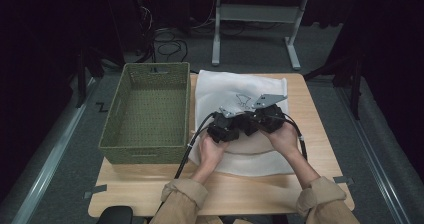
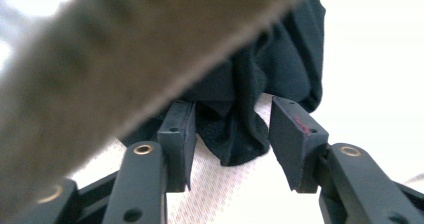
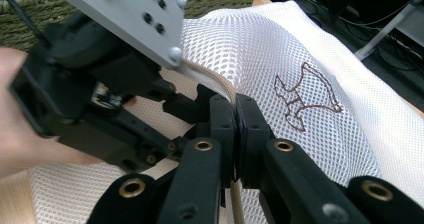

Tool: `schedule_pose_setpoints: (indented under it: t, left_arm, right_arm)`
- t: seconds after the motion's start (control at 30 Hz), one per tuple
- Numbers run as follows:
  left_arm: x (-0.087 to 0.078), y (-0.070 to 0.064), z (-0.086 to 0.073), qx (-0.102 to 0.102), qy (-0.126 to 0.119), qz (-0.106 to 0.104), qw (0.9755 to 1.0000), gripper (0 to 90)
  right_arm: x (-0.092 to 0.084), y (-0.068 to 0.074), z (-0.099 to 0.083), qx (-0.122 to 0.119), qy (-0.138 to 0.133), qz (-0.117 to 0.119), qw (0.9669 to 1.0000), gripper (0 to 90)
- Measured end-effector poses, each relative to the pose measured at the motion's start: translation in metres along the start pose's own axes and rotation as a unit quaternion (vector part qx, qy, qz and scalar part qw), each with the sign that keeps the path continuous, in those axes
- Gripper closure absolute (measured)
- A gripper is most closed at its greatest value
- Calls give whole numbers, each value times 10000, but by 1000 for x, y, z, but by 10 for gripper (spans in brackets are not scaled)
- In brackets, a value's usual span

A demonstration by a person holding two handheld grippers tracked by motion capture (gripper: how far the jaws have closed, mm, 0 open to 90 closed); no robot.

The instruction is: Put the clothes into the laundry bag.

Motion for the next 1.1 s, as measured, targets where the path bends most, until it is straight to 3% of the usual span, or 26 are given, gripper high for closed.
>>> schedule_pose_setpoints:
  t: [0.37, 0.5, 0.77, 0.87, 1.1]
  left_arm:
    - [-25, -7, -9, 277, -7, -96, 9996, 461]
    - [-33, -9, -14, 317, 102, -172, 9993, 463]
    - [-51, -8, -18, 374, 69, -220, 9990, 464]
    - [-57, -9, -19, 424, 70, -347, 9985, 459]
    - [-67, -6, -21, 532, 21, -321, 9981, 426]
  right_arm:
    - [0, 2, 0, -68, -39, 6, 10000, 887]
    - [-1, 3, 0, -59, -29, 3, 10000, 886]
    - [-2, 3, 0, -84, -32, 1, 10000, 886]
    - [-3, 3, 0, -73, -24, 7, 10000, 885]
    - [-4, 3, -1, -138, 1, -56, 9999, 885]
Point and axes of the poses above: each handheld gripper's, and its own axes: x roughly forward along the jaws, z roughly out of its top, y roughly to its left, the point moved 5 cm from there along x, roughly forward along the jaws, and after that the axes turned 11 degrees about y, right-handed, at the moved point
